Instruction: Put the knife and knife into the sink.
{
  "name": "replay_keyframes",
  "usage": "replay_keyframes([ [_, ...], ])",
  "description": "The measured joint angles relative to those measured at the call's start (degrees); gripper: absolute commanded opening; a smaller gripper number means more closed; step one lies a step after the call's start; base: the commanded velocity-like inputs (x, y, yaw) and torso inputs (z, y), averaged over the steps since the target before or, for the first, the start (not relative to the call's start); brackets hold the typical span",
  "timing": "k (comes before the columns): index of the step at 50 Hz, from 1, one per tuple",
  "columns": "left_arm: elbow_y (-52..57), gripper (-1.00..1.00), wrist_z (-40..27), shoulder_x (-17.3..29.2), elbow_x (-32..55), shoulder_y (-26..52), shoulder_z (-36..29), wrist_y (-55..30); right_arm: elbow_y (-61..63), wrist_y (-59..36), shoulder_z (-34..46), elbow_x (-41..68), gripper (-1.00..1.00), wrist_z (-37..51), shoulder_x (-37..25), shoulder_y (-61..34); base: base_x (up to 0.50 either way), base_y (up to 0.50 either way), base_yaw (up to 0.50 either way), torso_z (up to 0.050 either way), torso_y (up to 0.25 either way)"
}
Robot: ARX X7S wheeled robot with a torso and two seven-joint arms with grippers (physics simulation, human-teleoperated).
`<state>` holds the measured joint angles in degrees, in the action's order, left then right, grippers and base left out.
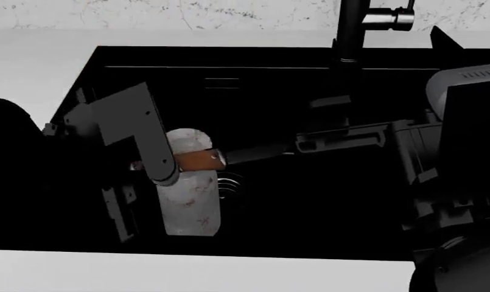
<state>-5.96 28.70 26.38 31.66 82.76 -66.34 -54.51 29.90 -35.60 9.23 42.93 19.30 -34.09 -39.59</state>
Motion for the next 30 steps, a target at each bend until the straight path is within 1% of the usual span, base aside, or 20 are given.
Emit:
replay_keyframes([
  [9,-9.31,-1.0,3.27,-4.81,-0.07,0.81,0.11,2.69,0.16,0.44,-0.22,0.03,1.0,0.0,-0.16,0.59,0.0,0.0,0.0,0.0,0.001],
  [17,-17.19,-1.0,4.4,-9.58,2.79,2.09,3.16,0.68,0.15,0.89,-0.34,-0.03,1.0,-0.05,-0.22,1.13,0.0,0.0,0.0,0.0,0.001],
  [30,-25.49,-1.0,5.15,-15.43,5.31,3.97,5.64,-2.11,0.64,1.28,-0.78,0.32,1.0,0.2,-0.38,1.89,0.0,0.0,0.0,0.0,0.0],
])
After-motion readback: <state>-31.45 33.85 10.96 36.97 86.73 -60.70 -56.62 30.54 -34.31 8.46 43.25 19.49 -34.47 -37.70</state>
